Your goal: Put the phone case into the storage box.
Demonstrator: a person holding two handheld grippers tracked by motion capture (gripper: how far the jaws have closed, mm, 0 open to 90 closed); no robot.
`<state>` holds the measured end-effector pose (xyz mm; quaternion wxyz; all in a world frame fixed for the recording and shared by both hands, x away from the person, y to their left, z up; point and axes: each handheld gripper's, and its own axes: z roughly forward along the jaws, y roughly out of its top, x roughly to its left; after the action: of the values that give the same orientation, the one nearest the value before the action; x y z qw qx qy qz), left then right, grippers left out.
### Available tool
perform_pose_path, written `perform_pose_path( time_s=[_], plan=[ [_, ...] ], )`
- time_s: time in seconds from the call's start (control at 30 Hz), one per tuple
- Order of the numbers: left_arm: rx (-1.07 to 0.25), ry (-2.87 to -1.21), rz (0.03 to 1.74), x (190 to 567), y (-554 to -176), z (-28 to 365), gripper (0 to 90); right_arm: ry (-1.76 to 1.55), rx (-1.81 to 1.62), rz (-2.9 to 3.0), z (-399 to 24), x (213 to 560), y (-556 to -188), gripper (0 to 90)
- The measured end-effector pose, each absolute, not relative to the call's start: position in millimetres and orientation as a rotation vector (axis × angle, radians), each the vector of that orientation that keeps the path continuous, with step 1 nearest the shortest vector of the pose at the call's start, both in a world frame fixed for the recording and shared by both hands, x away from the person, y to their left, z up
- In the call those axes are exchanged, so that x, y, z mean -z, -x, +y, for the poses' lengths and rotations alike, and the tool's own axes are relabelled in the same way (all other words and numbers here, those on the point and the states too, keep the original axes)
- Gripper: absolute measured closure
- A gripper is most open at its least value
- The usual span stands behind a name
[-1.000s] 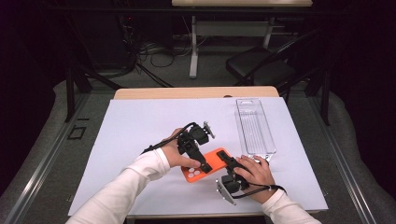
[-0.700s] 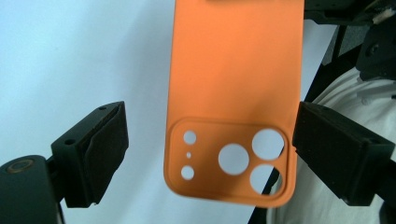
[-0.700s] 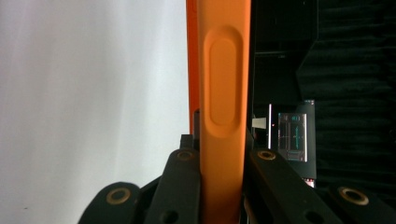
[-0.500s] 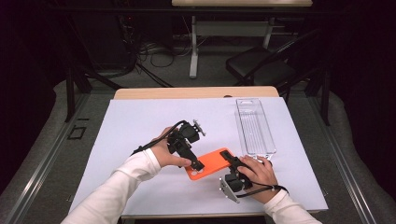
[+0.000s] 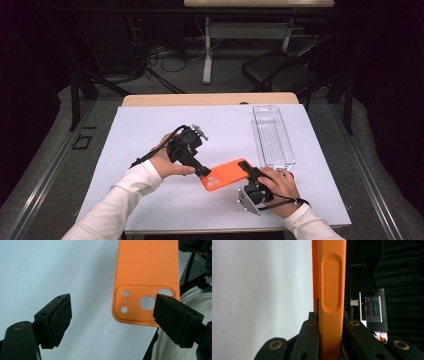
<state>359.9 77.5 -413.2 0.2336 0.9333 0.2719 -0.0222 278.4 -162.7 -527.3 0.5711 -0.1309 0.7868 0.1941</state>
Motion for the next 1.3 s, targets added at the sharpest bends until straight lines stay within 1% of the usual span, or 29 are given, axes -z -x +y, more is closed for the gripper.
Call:
perform_pose_path(
  time_s=[0.17, 0.33, 0.57, 0.83, 1.17, 1.3],
  plan=[
    [0.016, -2.538, 0.768, 414.5, -360.8, 89.0, 16.2, 0.270, -0.488, 1.877, -164.8, 525.0, -278.4, 86.7],
    [0.004, -2.501, 0.794, 412.0, -361.3, 98.7, 16.5, 0.233, -0.551, 1.880, -167.9, 522.6, -280.8, 86.7],
    [-0.024, -2.462, 0.799, 408.9, -360.0, 108.7, 20.0, 0.192, -0.602, 1.916, -170.3, 522.8, -281.9, 86.7],
    [-0.049, -2.429, 0.771, 403.7, -356.1, 116.2, 22.7, 0.084, -0.722, 1.974, -174.6, 518.7, -283.9, 86.8],
    [-0.062, -2.387, 0.728, 407.7, -351.3, 118.7, 23.6, -0.047, -0.878, 2.019, -179.5, 513.6, -289.8, 86.8],
    [-0.048, -2.367, 0.710, 408.5, -348.1, 117.6, 27.9, -0.111, -0.956, 2.047, -181.5, 512.7, -292.1, 86.8]
  ],
)
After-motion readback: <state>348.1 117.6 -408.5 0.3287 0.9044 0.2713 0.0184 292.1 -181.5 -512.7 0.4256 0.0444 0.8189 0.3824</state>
